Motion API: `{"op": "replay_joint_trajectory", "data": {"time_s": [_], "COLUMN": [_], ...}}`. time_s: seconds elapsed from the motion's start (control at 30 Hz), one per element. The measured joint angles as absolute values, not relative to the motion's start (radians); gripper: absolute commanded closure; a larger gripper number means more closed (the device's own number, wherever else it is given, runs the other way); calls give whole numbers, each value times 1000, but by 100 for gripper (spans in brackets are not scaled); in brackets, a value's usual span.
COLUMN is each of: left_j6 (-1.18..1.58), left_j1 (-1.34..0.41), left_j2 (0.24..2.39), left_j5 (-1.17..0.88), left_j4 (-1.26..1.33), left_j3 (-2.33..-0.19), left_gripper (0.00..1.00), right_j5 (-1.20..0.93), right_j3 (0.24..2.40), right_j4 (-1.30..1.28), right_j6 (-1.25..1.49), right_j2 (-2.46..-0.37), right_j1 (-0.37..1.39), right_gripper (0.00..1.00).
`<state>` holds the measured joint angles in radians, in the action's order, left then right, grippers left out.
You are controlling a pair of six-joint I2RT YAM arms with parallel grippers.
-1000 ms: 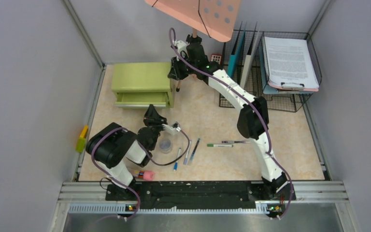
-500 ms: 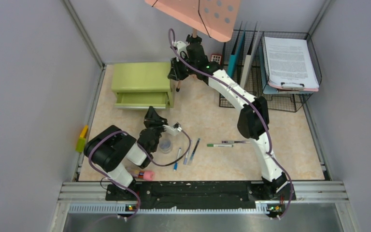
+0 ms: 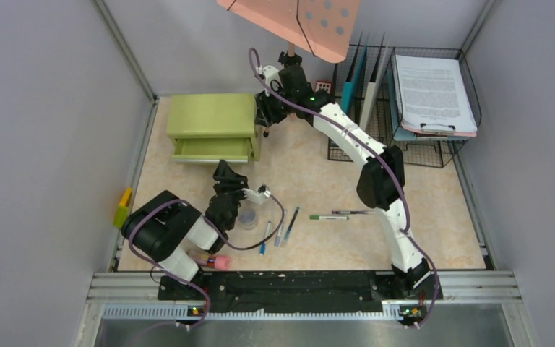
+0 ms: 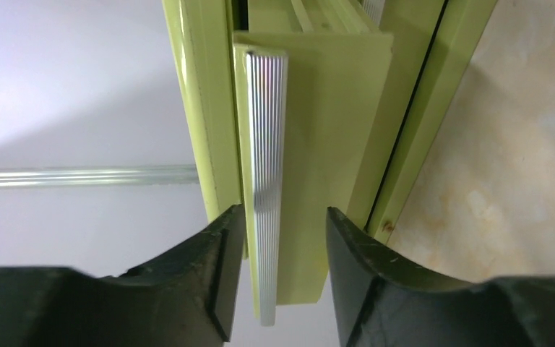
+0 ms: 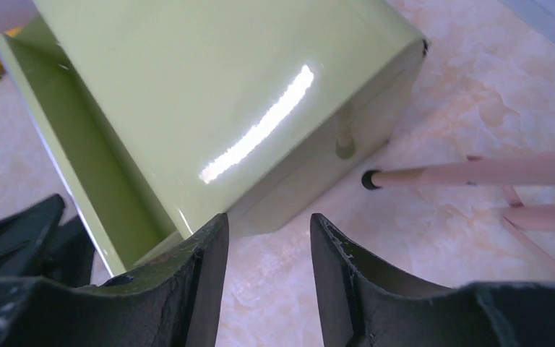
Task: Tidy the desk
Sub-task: Open the drawer in the storage box, then pick up the stationery from the center of the board.
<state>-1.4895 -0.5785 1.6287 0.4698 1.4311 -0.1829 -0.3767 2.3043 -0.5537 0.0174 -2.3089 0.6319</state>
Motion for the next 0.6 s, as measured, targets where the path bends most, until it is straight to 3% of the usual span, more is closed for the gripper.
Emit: {"op": "replay_joint_trajectory", "data": {"time_s": [0.3,0.6], "left_j6": [-1450,-1392], "left_j1": [-612,-672], "left_j2": [1442,1235], "left_j5": [525,625], "left_j4": [1269,1031], "left_j3": [-147,-142], "left_gripper": [22,21], "right_j5": [-322,-323], "right_j3": [2304,2291], "right_j4": [-685,-748], "right_j6": [-19,-51], "right_j2": [-2309,-2288], "right_j1": [616,597], "right_gripper": [49,40]}}
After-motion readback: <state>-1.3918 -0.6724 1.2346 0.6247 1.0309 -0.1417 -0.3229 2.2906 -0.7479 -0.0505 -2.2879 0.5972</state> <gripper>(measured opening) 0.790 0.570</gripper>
